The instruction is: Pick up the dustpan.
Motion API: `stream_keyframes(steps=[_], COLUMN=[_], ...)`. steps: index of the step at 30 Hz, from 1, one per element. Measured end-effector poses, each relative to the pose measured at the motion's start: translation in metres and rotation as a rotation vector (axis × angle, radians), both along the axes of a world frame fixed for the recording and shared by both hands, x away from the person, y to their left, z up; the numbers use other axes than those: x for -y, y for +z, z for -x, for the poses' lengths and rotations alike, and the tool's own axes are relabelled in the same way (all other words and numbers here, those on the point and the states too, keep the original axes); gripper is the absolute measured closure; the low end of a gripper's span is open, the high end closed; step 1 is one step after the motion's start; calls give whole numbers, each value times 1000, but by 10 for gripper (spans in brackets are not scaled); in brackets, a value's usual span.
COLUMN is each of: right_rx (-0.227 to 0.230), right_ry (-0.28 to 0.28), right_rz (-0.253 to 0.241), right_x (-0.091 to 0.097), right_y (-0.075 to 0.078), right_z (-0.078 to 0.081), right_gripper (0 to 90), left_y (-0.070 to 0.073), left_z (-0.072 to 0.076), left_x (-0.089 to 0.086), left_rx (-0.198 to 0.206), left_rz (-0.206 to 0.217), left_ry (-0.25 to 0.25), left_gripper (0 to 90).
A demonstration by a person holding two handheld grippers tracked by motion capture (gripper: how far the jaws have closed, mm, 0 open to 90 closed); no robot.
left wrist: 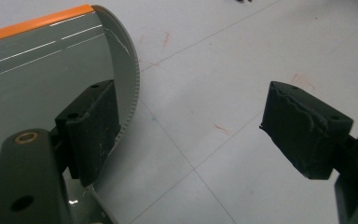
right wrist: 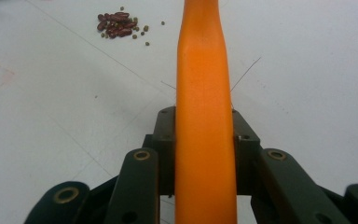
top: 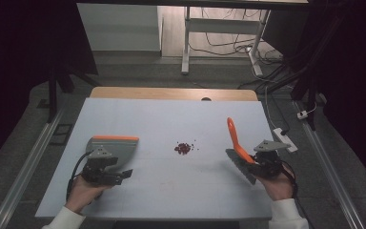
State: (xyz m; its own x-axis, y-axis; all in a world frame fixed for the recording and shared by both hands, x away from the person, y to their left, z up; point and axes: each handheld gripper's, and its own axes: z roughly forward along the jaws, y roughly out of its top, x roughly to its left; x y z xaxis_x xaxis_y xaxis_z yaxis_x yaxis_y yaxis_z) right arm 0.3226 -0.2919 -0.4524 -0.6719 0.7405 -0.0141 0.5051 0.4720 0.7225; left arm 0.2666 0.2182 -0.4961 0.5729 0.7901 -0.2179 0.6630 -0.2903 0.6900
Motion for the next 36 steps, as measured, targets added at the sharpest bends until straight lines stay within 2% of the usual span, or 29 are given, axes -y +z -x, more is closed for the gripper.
stream_keyframes(steps=[33, 36], right_rx=[13, 10], right_ry=[5, 8], right_rz=[25, 26], right_x=[-5, -5], right_y=[-2, -2], right_z=[1, 1], right_gripper=[701, 701], left_y=[3, 8], left_z=[2, 1], left_x=[6, 9], left_rx=[-7, -8], left_rz=[-16, -18], left_ry=[-32, -27], left_gripper=[201, 201])
